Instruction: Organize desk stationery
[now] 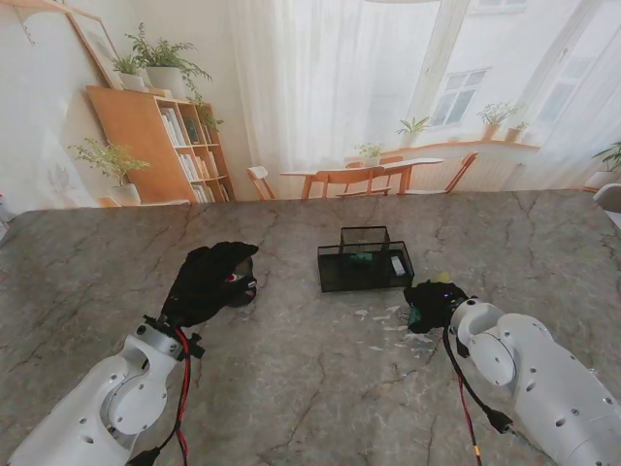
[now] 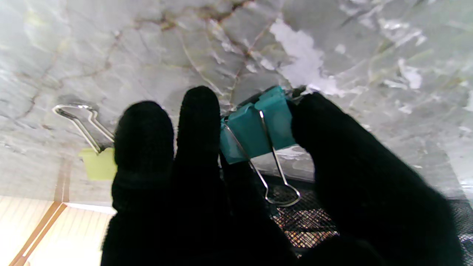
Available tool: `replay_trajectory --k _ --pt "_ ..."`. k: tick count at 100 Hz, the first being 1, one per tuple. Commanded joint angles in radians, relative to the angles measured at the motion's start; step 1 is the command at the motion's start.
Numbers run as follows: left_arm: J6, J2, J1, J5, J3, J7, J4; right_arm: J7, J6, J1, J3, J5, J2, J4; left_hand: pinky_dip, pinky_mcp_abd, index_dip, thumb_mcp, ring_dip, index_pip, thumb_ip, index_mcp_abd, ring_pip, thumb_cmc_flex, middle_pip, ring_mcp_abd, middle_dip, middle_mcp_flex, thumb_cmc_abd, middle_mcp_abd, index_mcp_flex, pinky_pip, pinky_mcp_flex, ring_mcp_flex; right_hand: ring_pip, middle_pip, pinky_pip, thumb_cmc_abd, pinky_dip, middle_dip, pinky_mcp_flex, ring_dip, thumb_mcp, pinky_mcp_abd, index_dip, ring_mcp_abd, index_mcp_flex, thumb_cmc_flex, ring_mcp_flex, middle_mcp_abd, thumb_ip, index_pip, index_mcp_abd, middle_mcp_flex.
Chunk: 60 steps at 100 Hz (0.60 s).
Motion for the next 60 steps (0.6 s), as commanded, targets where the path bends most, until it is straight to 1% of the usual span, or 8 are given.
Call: replay_trajectory --k 1,12,14,16,60 --pt "0.003 -0.002 0.001 -0.002 0.003 -0.001 -0.001 0.026 -0.014 -0.036 -0.012 -0.001 -0.005 0.035 -0.009 -0.011 0.003 -0.017 0.004 0.005 -0.006 -0.008 0.000 0.019 -0.003 -0.021 0.006 0.005 0.058 -0.017 0.019 -0.013 -0.010 0.013 -0.001 0.092 0.011 0.029 -0.020 0.011 0.047 -0.010 0.075 -0.061 0.005 -0.011 0.032 0.121 0.032 -0.280 -0.003 0.190 -0.146 0.200" --pt "0.003 -0.002 0.001 -0.002 0.003 -0.002 -0.001 0.017 -0.020 -0.044 -0.001 0.001 -0.007 0.025 -0.009 -0.012 0.003 -0.018 0.004 0.005 -0.006 -0.008 0.000 0.018 -0.003 -0.022 0.006 0.005 0.058 -0.018 0.018 -0.013 -0.009 0.012 -0.002 0.093 0.009 0.024 -0.021 0.014 0.063 -0.009 0.076 -0.068 -0.002 -0.013 0.036 0.129 0.045 -0.283 -0.005 0.213 -0.159 0.211" --pt "0.003 -0.002 0.001 -0.002 0.003 -0.002 -0.001 0.016 -0.021 -0.046 0.002 0.002 -0.007 0.022 -0.009 -0.011 0.003 -0.018 0.004 0.005 -0.006 -0.007 0.000 0.018 -0.003 -0.021 0.006 0.005 0.058 -0.017 0.018 -0.013 -0.010 0.012 -0.004 0.089 0.009 0.023 -0.018 0.019 0.064 -0.006 0.077 -0.071 -0.029 -0.014 0.030 0.130 0.048 -0.284 -0.007 0.240 -0.160 0.214" --pt "0.003 -0.002 0.001 -0.002 0.003 -0.002 -0.001 0.015 -0.022 -0.047 0.004 0.003 -0.008 0.020 -0.009 -0.011 0.003 -0.018 0.004 0.005 -0.006 -0.007 0.000 0.018 -0.003 -0.021 0.006 0.004 0.058 -0.017 0.019 -0.013 -0.009 0.013 -0.005 0.087 0.008 0.021 -0.017 0.021 0.064 -0.004 0.078 -0.072 -0.037 -0.014 0.029 0.133 0.049 -0.284 -0.007 0.249 -0.164 0.215" --pt "0.001 -0.002 0.000 -0.001 0.003 0.003 0.001 -0.013 -0.028 -0.099 0.066 0.014 -0.018 -0.050 -0.009 -0.011 0.003 -0.018 0.004 0.005 -0.006 -0.006 0.000 0.018 -0.003 -0.021 0.006 0.004 0.058 -0.016 0.019 -0.013 -0.010 0.012 0.004 0.088 0.026 0.011 -0.006 0.032 0.071 0.004 0.079 -0.079 -0.052 -0.020 0.035 0.143 0.066 -0.289 -0.011 0.299 -0.189 0.233"
